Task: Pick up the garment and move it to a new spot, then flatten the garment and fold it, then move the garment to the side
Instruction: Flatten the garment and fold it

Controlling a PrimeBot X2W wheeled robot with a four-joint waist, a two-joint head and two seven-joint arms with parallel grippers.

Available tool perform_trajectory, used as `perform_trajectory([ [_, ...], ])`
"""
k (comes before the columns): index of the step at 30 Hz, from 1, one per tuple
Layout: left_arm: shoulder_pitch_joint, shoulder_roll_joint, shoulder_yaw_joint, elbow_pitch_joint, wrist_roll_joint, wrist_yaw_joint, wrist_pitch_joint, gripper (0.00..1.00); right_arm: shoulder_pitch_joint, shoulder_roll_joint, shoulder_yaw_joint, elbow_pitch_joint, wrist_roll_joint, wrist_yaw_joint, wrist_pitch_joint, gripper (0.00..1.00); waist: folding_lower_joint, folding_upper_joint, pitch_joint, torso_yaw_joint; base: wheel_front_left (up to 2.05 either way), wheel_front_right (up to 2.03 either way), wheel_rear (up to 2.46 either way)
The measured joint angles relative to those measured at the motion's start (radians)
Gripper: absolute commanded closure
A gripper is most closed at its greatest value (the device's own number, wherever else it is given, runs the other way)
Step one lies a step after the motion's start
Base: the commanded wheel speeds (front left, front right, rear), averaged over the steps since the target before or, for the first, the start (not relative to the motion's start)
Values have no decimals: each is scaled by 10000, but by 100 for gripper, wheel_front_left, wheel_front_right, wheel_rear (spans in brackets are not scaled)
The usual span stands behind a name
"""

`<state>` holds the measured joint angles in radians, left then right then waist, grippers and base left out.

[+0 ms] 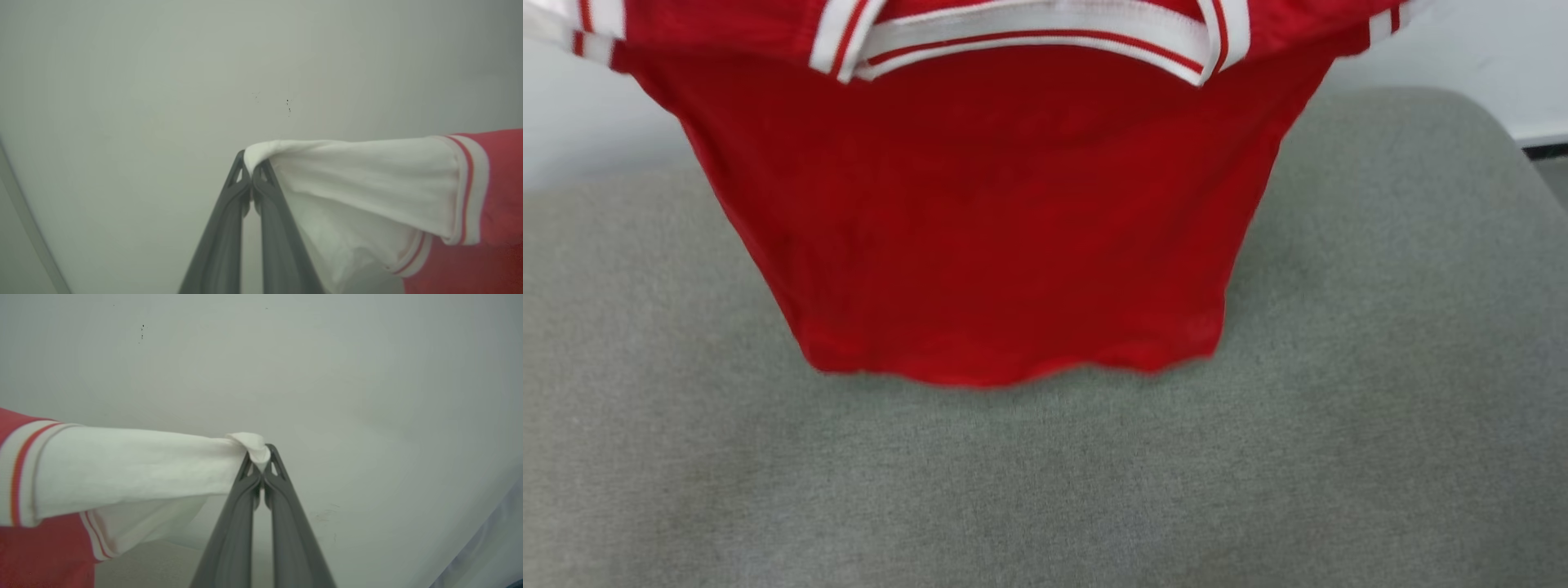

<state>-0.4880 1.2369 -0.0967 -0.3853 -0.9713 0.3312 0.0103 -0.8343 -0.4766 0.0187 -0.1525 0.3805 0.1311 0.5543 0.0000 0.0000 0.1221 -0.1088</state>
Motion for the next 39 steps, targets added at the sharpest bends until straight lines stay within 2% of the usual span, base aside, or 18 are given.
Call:
perform_trajectory([
  [5,-1882,-113,-380,717,125,-711,188,100,-1443,-4,286,401,-416,2,-230,100,0,0,1072,-12,0,0,0],
  [9,-4099,-665,-1139,1626,667,-1335,493,100,-2722,-23,545,1233,-890,2,-813,100,1,0,2072,15,0,0,0],
  [16,-8694,-2702,-2681,4395,2245,-2266,752,100,-5124,236,667,3279,-1896,2,-2215,100,3,0,3773,135,0,0,0],
  [23,-12284,-4441,-3356,7185,3335,-2941,-75,100,-7388,669,291,4876,-3049,0,-3645,100,4,0,5155,412,0,0,0],
  [27,-13208,-5137,-3595,8450,3586,-3262,-696,100,-8080,976,61,5777,-3624,2,-4376,100,4,0,5577,667,0,0,0],
  [31,-13304,-5588,-3881,9438,3674,-3586,-1262,100,-7975,1283,130,6498,-3833,0,-4874,100,3,0,5713,889,0,0,0],
  [39,-11295,-5963,-4366,10604,3476,-3962,-2100,100,-6094,1490,479,7538,-3900,2,-5467,100,2,0,5296,962,0,0,0],
])
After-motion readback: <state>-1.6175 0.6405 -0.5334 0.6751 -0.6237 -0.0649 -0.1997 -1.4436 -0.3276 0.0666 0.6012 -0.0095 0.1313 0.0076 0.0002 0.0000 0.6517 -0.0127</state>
